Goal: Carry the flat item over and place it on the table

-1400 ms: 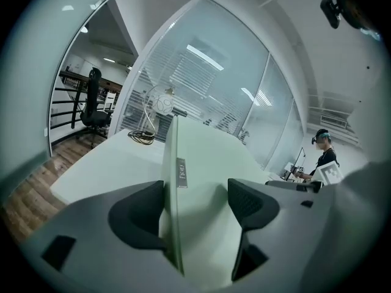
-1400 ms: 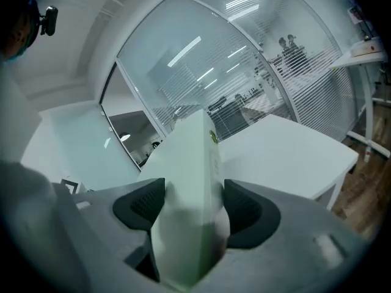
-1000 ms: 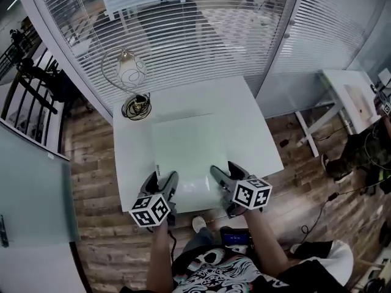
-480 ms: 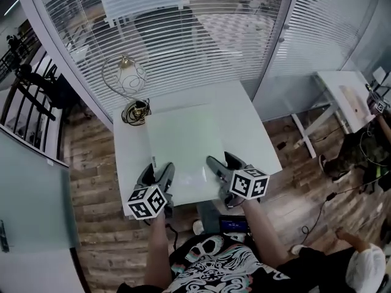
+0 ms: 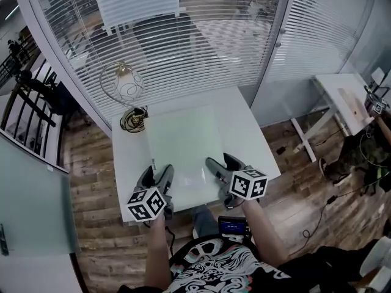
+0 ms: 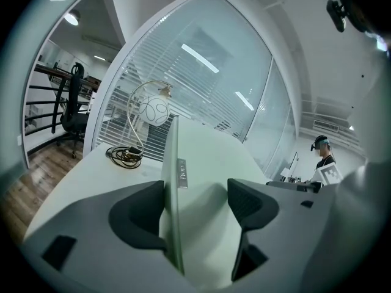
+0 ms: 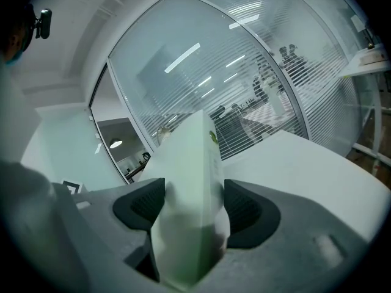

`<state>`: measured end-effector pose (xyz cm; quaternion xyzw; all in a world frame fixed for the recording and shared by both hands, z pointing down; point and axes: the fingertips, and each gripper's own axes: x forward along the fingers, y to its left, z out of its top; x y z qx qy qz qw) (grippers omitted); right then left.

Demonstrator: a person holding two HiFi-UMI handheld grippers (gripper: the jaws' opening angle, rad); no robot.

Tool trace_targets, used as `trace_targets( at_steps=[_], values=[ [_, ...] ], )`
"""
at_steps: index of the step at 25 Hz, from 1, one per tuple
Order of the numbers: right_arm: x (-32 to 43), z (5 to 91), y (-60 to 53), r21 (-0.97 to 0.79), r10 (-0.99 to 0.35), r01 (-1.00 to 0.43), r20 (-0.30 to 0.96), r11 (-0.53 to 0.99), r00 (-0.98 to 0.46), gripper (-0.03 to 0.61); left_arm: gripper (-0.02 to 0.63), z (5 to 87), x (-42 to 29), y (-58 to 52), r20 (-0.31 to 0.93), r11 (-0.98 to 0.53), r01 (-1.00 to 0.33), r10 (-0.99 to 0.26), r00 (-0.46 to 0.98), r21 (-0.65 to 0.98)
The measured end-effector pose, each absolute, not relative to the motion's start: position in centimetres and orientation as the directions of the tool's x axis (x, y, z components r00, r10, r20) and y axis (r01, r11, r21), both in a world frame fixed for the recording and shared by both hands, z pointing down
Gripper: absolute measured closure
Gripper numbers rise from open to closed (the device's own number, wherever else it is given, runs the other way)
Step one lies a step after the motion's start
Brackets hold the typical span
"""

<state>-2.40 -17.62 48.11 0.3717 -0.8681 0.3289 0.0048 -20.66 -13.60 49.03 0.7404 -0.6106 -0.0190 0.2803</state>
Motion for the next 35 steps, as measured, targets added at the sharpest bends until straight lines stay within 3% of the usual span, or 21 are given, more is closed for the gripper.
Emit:
trace_targets(
  at_steps=[35],
  values=[
    [-2.0, 56.7, -22.4, -0.629, -0.571, -0.665, 0.395, 0.403, -0.719, 0.29, 0.288, 57.5, -20.2, -18.0, 0.473, 0.002, -0.877, -0.843, 0.257, 0.481]
  ],
)
